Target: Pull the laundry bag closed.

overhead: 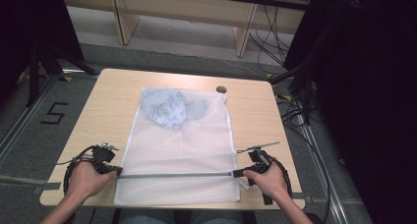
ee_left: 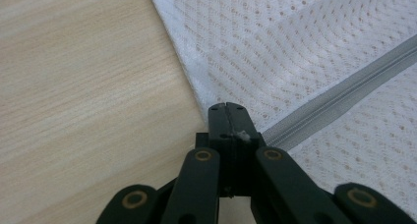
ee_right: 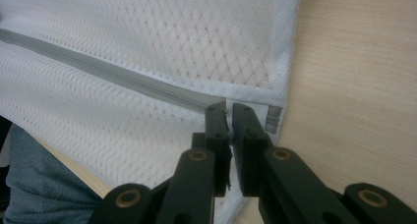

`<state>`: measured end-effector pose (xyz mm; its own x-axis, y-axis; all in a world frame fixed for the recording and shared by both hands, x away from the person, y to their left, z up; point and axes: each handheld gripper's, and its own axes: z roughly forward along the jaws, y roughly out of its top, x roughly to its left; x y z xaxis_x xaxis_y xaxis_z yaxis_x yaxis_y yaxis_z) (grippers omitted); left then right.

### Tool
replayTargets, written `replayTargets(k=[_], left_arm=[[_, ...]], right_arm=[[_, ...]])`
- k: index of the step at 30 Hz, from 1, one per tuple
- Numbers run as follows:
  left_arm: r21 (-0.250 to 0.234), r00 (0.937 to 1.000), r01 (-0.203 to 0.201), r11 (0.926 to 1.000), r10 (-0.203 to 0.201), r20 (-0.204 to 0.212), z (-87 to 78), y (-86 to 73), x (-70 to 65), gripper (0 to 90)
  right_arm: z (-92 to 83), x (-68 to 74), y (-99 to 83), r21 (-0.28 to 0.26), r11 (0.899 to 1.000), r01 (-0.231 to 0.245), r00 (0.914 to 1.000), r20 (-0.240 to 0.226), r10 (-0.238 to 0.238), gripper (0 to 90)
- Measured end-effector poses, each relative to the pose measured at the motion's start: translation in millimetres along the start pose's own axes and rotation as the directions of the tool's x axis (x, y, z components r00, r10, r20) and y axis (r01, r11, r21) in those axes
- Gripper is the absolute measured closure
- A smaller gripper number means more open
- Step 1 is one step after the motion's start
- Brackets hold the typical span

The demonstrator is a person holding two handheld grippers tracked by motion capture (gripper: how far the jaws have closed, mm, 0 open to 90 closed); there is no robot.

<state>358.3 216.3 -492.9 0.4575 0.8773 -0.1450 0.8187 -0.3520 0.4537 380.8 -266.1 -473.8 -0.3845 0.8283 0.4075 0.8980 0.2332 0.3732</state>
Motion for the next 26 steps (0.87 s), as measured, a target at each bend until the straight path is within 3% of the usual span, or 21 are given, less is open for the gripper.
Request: replayTargets(k=[8,9,11,12,13,14,15,18,19,21,22,24,25,26], left_arm=[[0.016,0.9999,0.008,0.9998,-0.008,-0.009,-1.5,0.4,-0.3,90.0],[0.020,0.9999,0.009,0.9998,-0.009,-0.006,-1.5,0.6,0.1,90.0],[0.014,1.0000,0.003,0.9999,-0.003,-0.003,-1.2,0.4,0.9,90.0],[0.016,1.0000,0.001,0.9999,-0.001,-0.002,-1.3,0.5,1.0,89.9],[0.015,1.0000,0.002,0.9999,-0.002,-0.002,-1.3,0.5,1.0,89.9],[0.014,1.0000,0.003,0.9999,-0.003,-0.002,-1.2,0.3,1.1,89.9],[-0.015,0.9999,0.012,0.9998,-0.012,-0.002,0.4,-0.8,0.7,89.9],[0.003,0.9998,0.017,0.9998,-0.017,0.000,-0.7,-0.1,1.2,89.7],[-0.005,0.9997,0.023,0.9997,-0.023,-0.006,-0.2,-0.1,0.6,89.4],[-0.032,0.9995,0.030,0.9990,-0.030,-0.012,1.0,0.5,0.0,87.1],[-0.018,0.9997,0.013,0.9997,-0.014,-0.020,-1.6,1.4,0.8,84.2],[-0.042,0.9991,0.017,0.9990,-0.018,-0.038,-5.7,3.1,0.5,79.9],[-0.056,0.9988,0.023,0.9982,-0.026,-0.041,-7.9,3.7,1.0,77.8],[-0.074,0.9982,0.033,0.9968,-0.036,-0.048,-9.8,4.3,1.3,76.1]], right_arm=[[1.0,-4.6,-2.8,-0.012,1.000,0.007,0.9999,0.013,-0.007,84.2],[-2.0,-3.2,-2.9,0.004,0.999,-0.046,0.9986,0.027,0.046,81.2],[-5.7,-7.6,-2.3,-0.053,0.997,-0.064,0.9978,0.016,0.065,76.8],[-9.3,-7.8,-1.7,-0.055,0.994,-0.091,0.9958,-0.006,0.091,75.8],[-9.7,-11.0,-1.3,-0.095,0.994,-0.054,0.9985,0.006,0.054,74.9],[-12.0,-13.2,-0.7,-0.120,0.991,-0.053,0.9985,0.009,0.054,73.3],[-15.4,-11.8,-0.7,-0.103,0.990,-0.100,0.9949,0.003,0.101,71.9],[-17.0,-17.2,-0.9,-0.121,0.985,-0.119,0.9923,0.020,0.122,70.3],[-17.9,-17.8,-0.9,-0.116,0.983,-0.140,0.9900,0.003,0.141,69.9],[-19.0,-19.8,-0.8,-0.133,0.981,-0.139,0.9896,0.018,0.143,69.1],[-19.0,-20.9,-0.8,-0.146,0.982,-0.123,0.9914,0.026,0.129,68.7],[-16.9,-25.2,-0.5,-0.172,0.982,-0.082,0.9962,0.016,0.086,67.5],[-17.2,-21.5,-0.9,-0.162,0.976,-0.144,0.9892,0.005,0.146,67.2],[-18.1,-23.3,-0.9,-0.156,0.979,-0.132,0.9909,0.007,0.134,66.9]])
